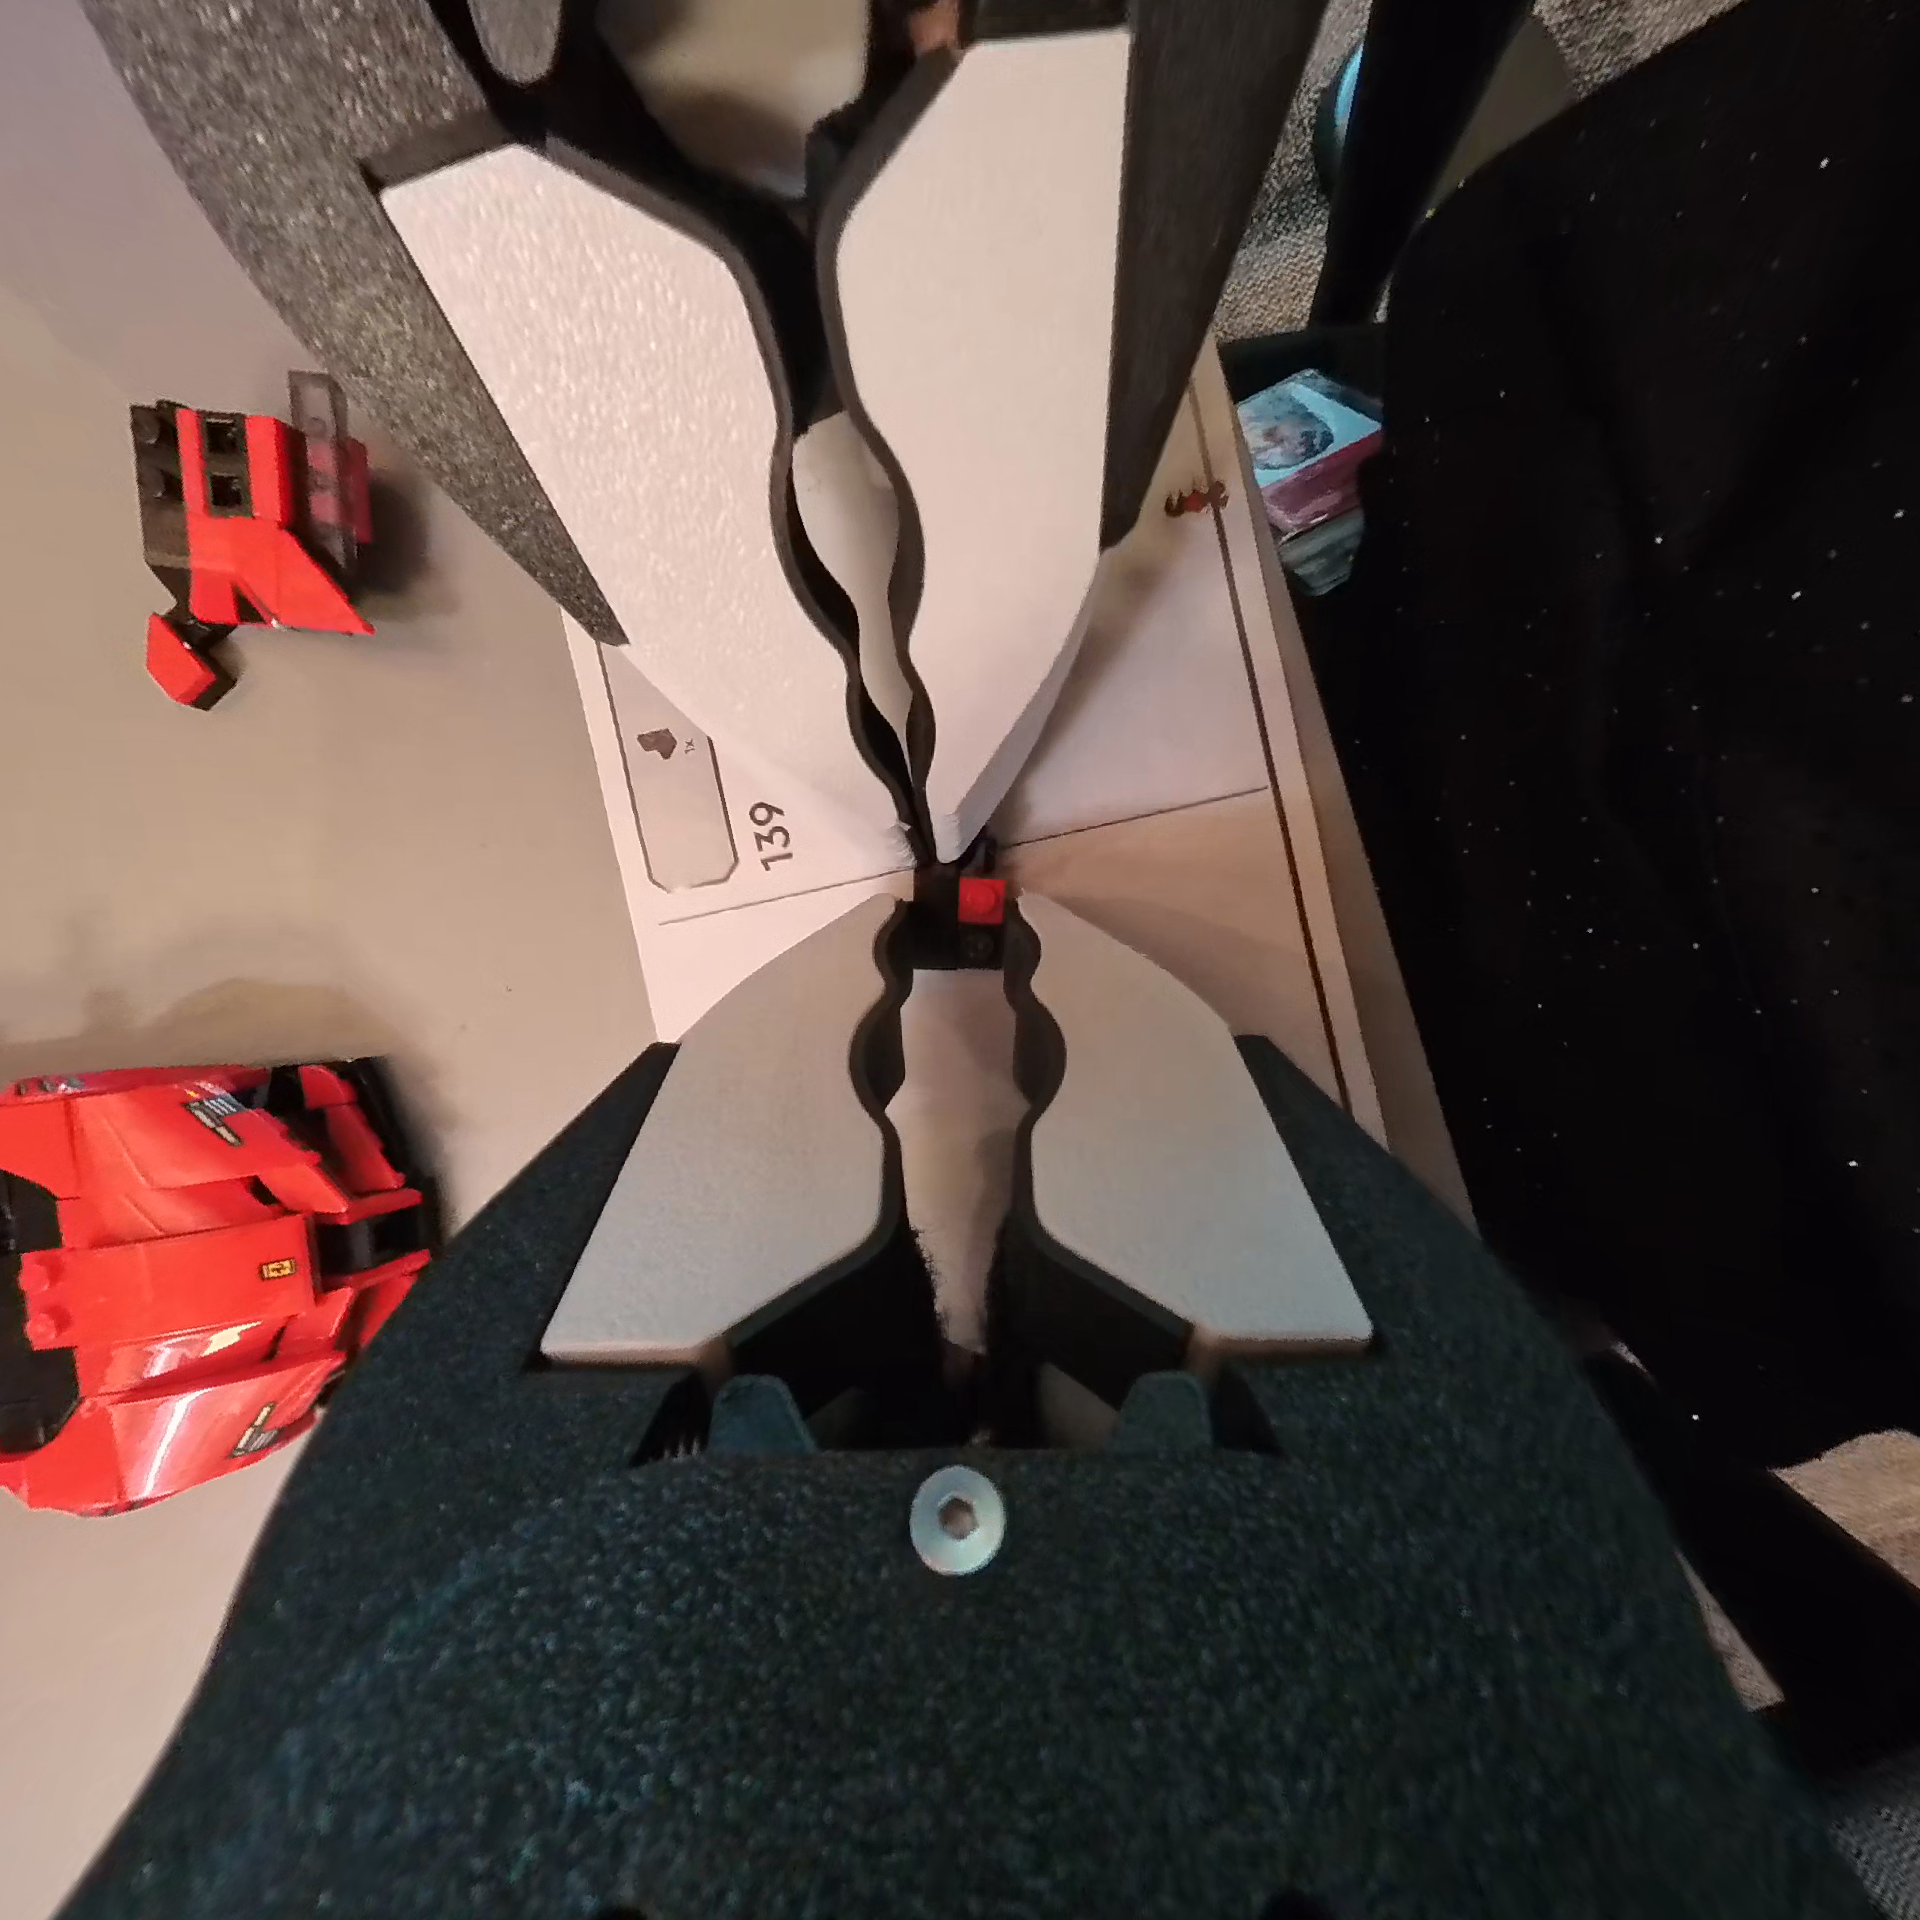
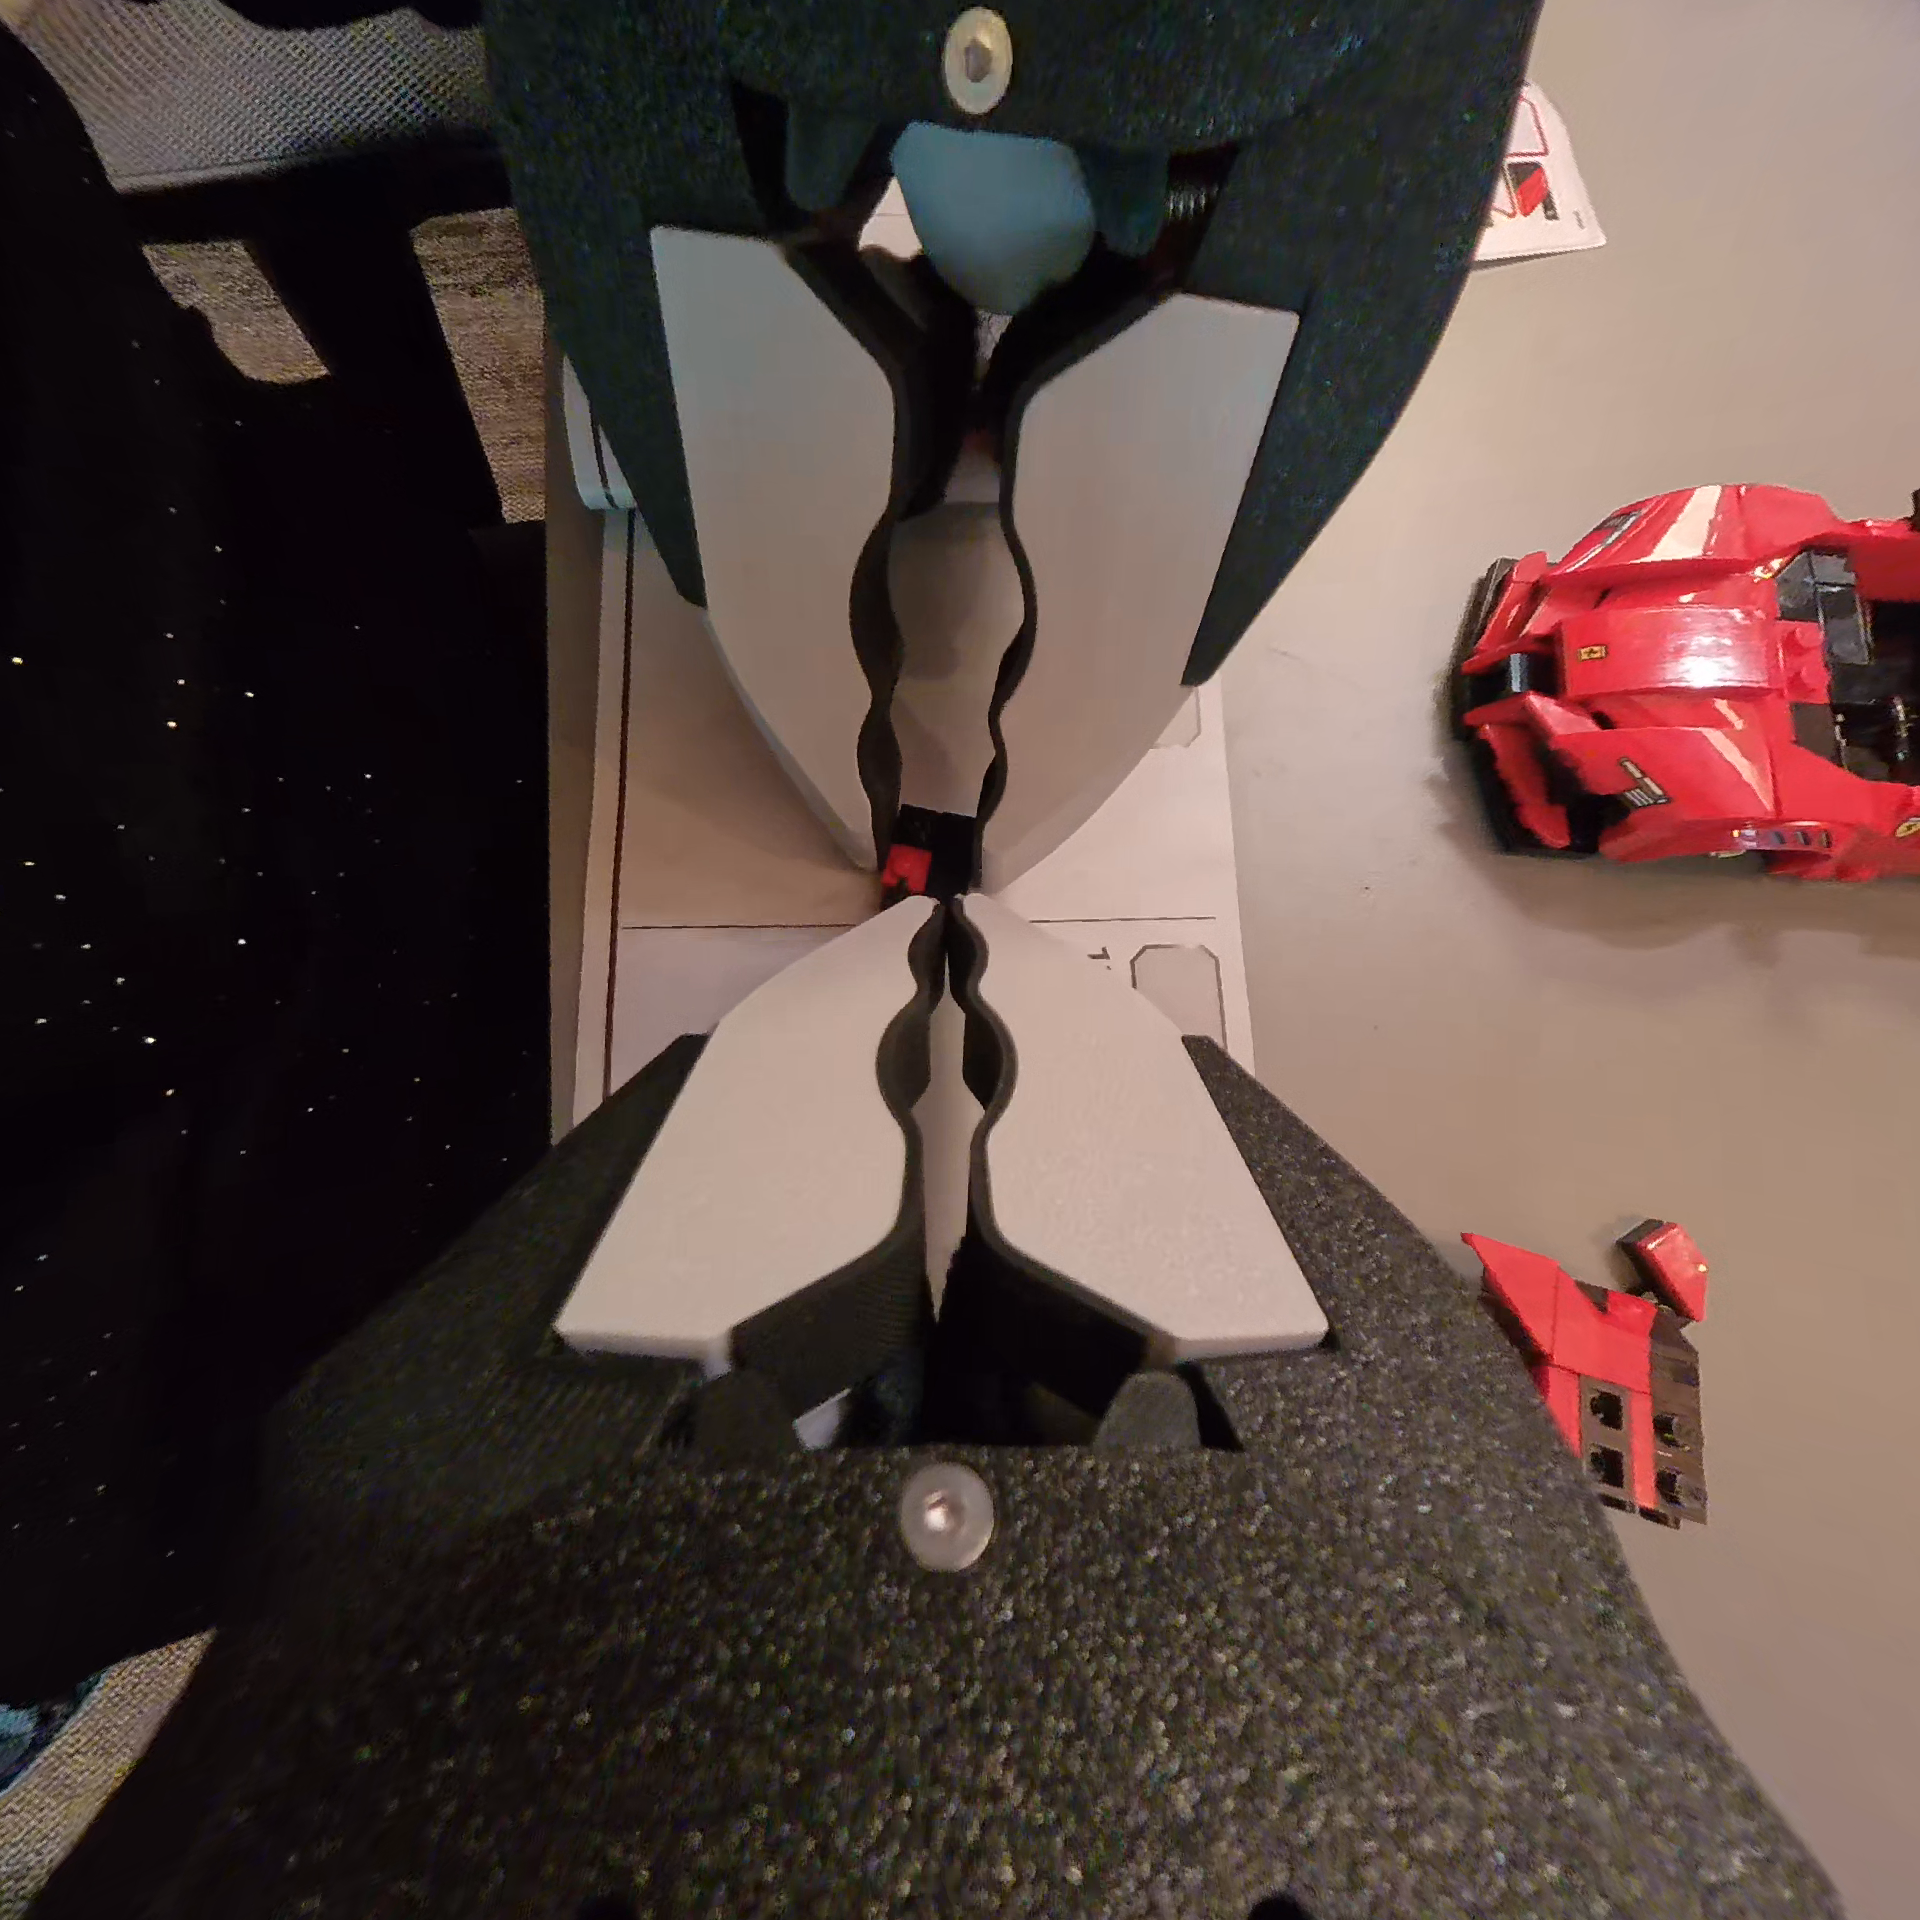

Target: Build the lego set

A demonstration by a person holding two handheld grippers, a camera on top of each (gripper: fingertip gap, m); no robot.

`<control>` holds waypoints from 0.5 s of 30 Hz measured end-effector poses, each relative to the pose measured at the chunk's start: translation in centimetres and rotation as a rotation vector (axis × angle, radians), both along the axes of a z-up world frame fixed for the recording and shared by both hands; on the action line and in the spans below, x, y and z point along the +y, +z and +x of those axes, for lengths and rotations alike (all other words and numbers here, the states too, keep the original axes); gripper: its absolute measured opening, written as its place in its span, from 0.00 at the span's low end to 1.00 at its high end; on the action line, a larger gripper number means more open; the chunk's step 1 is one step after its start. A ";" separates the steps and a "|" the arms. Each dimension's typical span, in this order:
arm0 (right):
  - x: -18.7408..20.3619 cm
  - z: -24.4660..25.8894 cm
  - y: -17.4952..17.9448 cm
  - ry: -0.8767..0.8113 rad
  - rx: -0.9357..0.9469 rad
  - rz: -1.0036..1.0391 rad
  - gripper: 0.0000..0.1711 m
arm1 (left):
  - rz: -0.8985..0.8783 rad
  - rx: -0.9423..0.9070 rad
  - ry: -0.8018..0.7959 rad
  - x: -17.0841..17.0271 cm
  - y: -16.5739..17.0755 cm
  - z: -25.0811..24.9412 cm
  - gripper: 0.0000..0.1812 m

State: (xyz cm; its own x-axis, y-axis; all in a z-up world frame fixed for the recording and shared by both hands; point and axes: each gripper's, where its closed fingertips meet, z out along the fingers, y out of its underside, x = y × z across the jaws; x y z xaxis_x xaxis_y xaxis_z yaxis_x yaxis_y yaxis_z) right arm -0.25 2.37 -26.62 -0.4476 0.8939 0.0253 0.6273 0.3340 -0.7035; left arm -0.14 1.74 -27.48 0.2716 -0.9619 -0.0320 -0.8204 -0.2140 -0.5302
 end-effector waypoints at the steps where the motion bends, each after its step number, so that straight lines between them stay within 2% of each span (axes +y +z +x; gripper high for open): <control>1: 0.0 0.0 0.0 -0.006 0.000 -0.002 0.00 | -0.002 0.006 -0.007 0.0 0.0 0.0 0.09; 15: 0.0 0.1 -0.1 -0.068 -0.003 -0.019 0.00 | -0.078 0.048 -0.062 0.0 -0.1 0.1 0.09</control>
